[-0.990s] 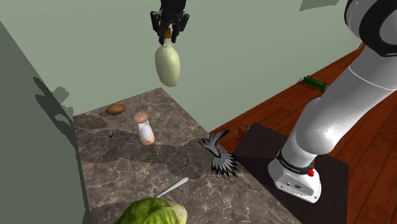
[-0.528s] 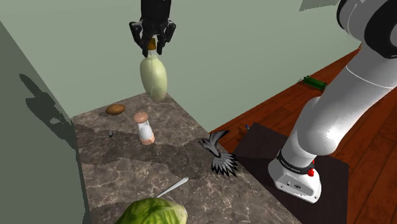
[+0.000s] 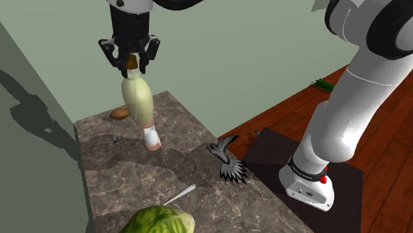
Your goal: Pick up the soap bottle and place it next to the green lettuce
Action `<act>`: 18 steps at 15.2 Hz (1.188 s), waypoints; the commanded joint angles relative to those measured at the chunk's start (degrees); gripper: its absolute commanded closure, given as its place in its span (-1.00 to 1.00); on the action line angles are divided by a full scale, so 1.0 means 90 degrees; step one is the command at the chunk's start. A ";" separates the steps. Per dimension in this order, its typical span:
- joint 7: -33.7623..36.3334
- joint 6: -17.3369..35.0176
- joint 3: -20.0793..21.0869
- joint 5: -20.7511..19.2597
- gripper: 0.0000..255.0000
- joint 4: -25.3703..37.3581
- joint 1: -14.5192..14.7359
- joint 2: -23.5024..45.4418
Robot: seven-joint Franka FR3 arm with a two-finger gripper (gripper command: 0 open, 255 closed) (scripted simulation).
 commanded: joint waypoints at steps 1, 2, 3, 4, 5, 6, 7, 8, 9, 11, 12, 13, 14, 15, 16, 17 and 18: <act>0.0372 -0.0027 0.0183 -0.0207 1.00 0.0165 0.0162 0.0216; 0.0558 -0.0067 0.0271 -0.0334 1.00 0.0300 0.0259 0.0366; 0.0743 -0.0113 0.0358 -0.0468 1.00 0.0446 0.0361 0.0526; 0.0927 -0.0166 0.0441 -0.0609 1.00 0.0604 0.0471 0.0695; 0.1109 -0.0227 0.0512 -0.0756 1.00 0.0773 0.0594 0.0872; 0.1287 -0.0295 0.0579 -0.0908 1.00 0.0956 0.0727 0.1058; 0.1462 -0.0371 0.0643 -0.1065 1.00 0.1152 0.0865 0.1254; 0.1630 -0.0455 0.0692 -0.1225 1.00 0.1362 0.1022 0.1456; 0.1790 -0.0547 0.0726 -0.1386 1.00 0.1588 0.1194 0.1667; 0.2084 -0.0757 0.0776 -0.1713 1.00 0.2093 0.1569 0.2113; 0.2216 -0.0875 0.0789 -0.1879 1.00 0.2377 0.1773 0.2349; 0.2334 -0.1003 0.0785 -0.2041 1.00 0.2686 0.1997 0.2595; 0.2437 -0.1142 0.0770 -0.2202 1.00 0.3025 0.2235 0.2852; 0.2523 -0.1294 0.0741 -0.2362 1.00 0.3402 0.2492 0.3124; 0.2589 -0.1463 0.0701 -0.2522 1.00 0.3828 0.2769 0.3416; 0.2630 -0.1656 0.0648 -0.2687 1.00 0.4323 0.3072 0.3739; 0.2634 -0.1888 0.0568 -0.2858 1.00 0.4932 0.3422 0.4112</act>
